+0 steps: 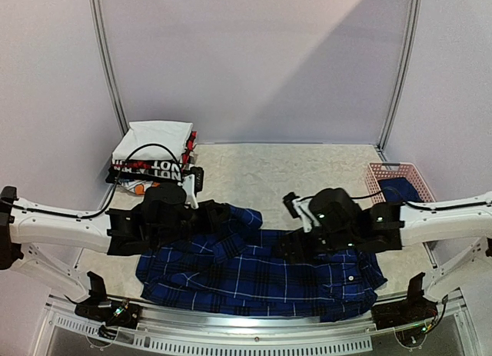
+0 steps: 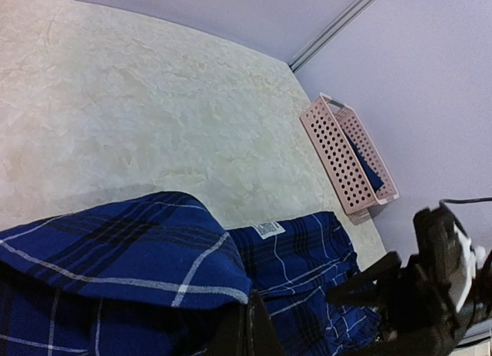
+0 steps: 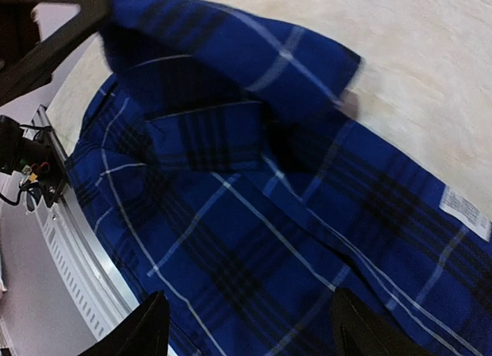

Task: Fold and stack the mixed laundry pile
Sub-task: Fold the 1/3-folded shirt at the corner of the board.

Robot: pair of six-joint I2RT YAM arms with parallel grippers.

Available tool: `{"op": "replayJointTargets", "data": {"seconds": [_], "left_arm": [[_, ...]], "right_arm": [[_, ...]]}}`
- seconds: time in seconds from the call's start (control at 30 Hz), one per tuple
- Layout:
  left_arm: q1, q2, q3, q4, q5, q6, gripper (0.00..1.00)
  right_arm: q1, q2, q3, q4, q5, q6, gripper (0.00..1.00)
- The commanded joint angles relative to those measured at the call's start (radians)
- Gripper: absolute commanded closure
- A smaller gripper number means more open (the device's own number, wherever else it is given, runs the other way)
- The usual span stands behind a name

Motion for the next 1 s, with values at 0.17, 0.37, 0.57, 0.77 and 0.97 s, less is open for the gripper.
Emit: {"op": "replayJointTargets", "data": {"seconds": [0.17, 0.37, 0.57, 0.77, 0.97], "left_arm": [[0.003, -0.044, -0.010, -0.071, -0.117, 0.009, 1.00], [0.044, -0.133, -0.099, -0.235, -0.241, 0.005, 1.00], [0.127, -0.095, -0.206, -0.209, -0.190, -0.032, 1.00], [0.174, -0.062, -0.267, -0.144, -0.142, -0.048, 1.00], [0.183, -0.060, -0.286, -0.136, -0.139, -0.048, 1.00]], "right_arm": [[0.146, 0.389, 0.219, 0.255, 0.136, -0.085, 0.28], [0.155, 0.536, 0.332, 0.263, 0.126, -0.115, 0.28], [0.159, 0.659, 0.435, 0.242, 0.138, -0.141, 0.28], [0.158, 0.753, 0.536, 0.172, 0.172, -0.145, 0.27], [0.128, 0.754, 0.512, 0.142, 0.175, 0.000, 0.29]]}}
